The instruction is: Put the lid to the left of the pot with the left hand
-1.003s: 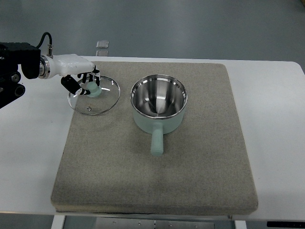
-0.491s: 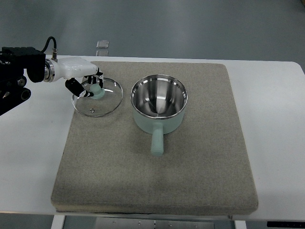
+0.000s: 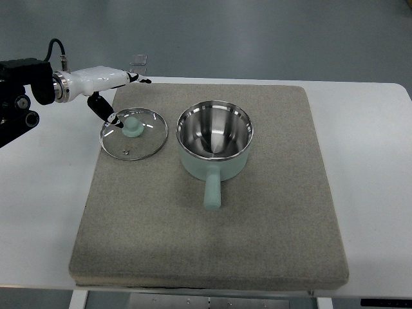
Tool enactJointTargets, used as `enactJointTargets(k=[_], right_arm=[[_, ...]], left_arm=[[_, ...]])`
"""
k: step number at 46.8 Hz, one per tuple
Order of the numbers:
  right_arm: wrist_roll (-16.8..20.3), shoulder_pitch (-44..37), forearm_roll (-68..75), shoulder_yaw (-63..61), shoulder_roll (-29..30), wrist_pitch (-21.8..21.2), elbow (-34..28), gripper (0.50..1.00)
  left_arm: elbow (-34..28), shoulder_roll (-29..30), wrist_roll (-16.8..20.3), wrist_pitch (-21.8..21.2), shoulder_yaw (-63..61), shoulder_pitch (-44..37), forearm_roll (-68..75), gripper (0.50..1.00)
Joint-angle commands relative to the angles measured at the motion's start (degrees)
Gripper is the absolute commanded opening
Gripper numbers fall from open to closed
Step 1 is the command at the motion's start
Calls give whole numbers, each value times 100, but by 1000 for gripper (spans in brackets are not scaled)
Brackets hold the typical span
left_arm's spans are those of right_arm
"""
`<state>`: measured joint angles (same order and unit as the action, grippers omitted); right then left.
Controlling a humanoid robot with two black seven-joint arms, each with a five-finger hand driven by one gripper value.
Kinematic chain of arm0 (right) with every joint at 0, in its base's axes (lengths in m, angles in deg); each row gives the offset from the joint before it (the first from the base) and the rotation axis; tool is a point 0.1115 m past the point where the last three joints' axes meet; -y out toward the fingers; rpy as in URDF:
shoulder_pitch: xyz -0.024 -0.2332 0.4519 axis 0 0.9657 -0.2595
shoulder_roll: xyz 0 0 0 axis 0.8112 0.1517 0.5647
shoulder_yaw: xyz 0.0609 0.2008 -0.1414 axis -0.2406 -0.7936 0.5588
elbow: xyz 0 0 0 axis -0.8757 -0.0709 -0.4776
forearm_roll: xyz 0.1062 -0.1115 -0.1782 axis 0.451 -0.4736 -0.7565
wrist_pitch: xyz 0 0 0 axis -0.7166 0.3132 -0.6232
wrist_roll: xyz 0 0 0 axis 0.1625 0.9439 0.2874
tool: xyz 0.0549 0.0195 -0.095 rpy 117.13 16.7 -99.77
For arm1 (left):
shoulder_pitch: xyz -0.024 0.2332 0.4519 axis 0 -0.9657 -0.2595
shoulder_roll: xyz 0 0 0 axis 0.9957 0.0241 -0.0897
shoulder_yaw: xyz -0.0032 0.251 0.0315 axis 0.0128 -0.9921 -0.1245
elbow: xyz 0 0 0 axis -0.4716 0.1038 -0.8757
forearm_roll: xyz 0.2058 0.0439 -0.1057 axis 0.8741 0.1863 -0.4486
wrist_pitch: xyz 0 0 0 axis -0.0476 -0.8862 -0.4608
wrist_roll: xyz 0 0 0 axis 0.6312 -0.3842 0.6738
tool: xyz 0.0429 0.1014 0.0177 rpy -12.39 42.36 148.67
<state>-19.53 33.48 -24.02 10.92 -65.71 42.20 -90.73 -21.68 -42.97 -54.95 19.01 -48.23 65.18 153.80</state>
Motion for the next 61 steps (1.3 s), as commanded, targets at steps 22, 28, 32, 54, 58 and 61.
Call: enactJointTargets(k=[22,28,32,54,58,61], right_arm=[[0,2,-2,0,0,-7,0,921],[0,2,-2,0,0,2,0,921],[0,2,-2,0,0,-7,0,921],[0,2,7,0,0,-7,0,921],[0,2,-2,0,0,2,0,921],[0,2,-2,0,0,2,0,921]], left_arm=[[-618,53,2,-384,34,-412,-4937,994],[-636,62,11,-358,113,-518,-5859,996],[-680,62,11,-235,358,-606,-6440,996],[-1875,-167,-393,2568,1686,-1221,-8277,996],[-2103,-272,-666,2624,1695,-1221,-8585,996],[-2349,-386,-763,2624,1686,-1212,-8813,996]])
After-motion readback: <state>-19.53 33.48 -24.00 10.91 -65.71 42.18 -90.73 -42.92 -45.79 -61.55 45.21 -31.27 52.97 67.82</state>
